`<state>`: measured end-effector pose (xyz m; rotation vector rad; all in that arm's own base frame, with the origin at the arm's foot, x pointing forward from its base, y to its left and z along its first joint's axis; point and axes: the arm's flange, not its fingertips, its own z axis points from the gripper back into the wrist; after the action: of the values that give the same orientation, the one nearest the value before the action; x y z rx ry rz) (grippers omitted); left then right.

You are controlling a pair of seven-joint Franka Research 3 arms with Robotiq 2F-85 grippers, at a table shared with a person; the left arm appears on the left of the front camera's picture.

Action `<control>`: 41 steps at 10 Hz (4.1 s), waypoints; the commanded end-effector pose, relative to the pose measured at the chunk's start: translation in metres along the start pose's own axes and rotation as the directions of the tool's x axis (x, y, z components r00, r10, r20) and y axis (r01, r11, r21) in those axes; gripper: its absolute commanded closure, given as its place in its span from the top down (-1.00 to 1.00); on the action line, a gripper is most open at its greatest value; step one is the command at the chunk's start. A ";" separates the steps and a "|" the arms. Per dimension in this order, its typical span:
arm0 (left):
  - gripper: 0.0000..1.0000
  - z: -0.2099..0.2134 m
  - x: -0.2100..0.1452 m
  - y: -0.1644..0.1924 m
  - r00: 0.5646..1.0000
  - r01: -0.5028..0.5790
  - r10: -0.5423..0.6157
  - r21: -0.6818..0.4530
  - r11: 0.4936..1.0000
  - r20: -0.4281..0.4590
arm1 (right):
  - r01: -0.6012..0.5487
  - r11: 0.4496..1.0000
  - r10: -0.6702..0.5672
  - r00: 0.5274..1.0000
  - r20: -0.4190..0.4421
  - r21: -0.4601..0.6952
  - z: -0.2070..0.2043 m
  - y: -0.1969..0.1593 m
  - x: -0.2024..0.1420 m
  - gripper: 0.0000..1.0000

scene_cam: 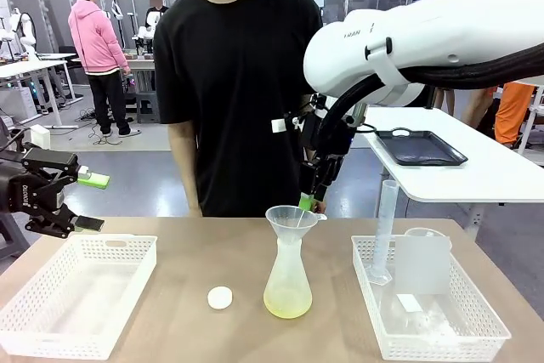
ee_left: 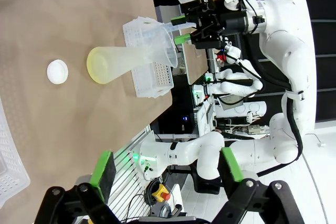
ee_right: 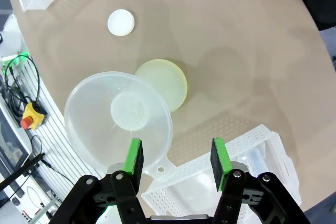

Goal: Prepare the solutions needed for the experiment.
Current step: Once the solution is in the Big flask , pick up the Plastic Funnel and place it back into the right Organizing basket.

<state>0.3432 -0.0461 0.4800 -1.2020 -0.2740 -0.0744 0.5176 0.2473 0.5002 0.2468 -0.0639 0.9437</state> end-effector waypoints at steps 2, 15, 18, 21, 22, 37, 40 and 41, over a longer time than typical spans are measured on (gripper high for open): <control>1.00 -0.002 -0.001 -0.001 1.000 0.015 -0.014 -0.026 1.000 0.009 | -0.018 0.999 0.019 0.999 -0.029 0.041 -0.019 0.000 0.003 0.31; 1.00 -0.002 -0.001 -0.001 1.000 0.015 -0.014 -0.026 1.000 0.009 | -0.041 0.991 0.040 0.999 0.008 0.130 -0.036 0.004 0.007 -1.00; 1.00 -0.002 -0.001 -0.001 1.000 0.015 -0.014 -0.026 1.000 0.009 | -0.037 0.990 0.037 0.999 -0.002 0.138 -0.034 0.007 0.007 -1.00; 1.00 -0.002 -0.001 -0.001 1.000 0.015 -0.014 -0.026 1.000 0.009 | -0.036 0.987 0.035 0.999 0.006 0.156 -0.020 0.011 0.006 -1.00; 1.00 -0.002 -0.001 -0.001 1.000 0.015 -0.014 -0.026 1.000 0.009 | -0.036 0.985 0.034 0.999 0.017 0.169 -0.012 0.013 0.005 -1.00; 1.00 -0.002 -0.001 -0.001 1.000 0.015 -0.014 -0.026 1.000 0.009 | -0.015 0.986 0.007 0.999 0.048 0.165 0.079 0.026 -0.017 -1.00; 1.00 -0.002 -0.001 -0.001 1.000 0.015 -0.014 -0.026 1.000 0.009 | 0.073 0.987 -0.067 0.997 -0.043 0.146 0.102 -0.014 -0.048 -1.00; 1.00 -0.002 -0.001 -0.001 1.000 0.015 -0.014 -0.026 1.000 0.009 | 0.105 0.985 -0.100 0.994 -0.048 0.138 0.107 -0.024 -0.061 -1.00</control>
<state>0.3432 -0.0461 0.4799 -1.2019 -0.2738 -0.0743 0.5040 0.1652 0.5837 0.3704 0.0318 0.8729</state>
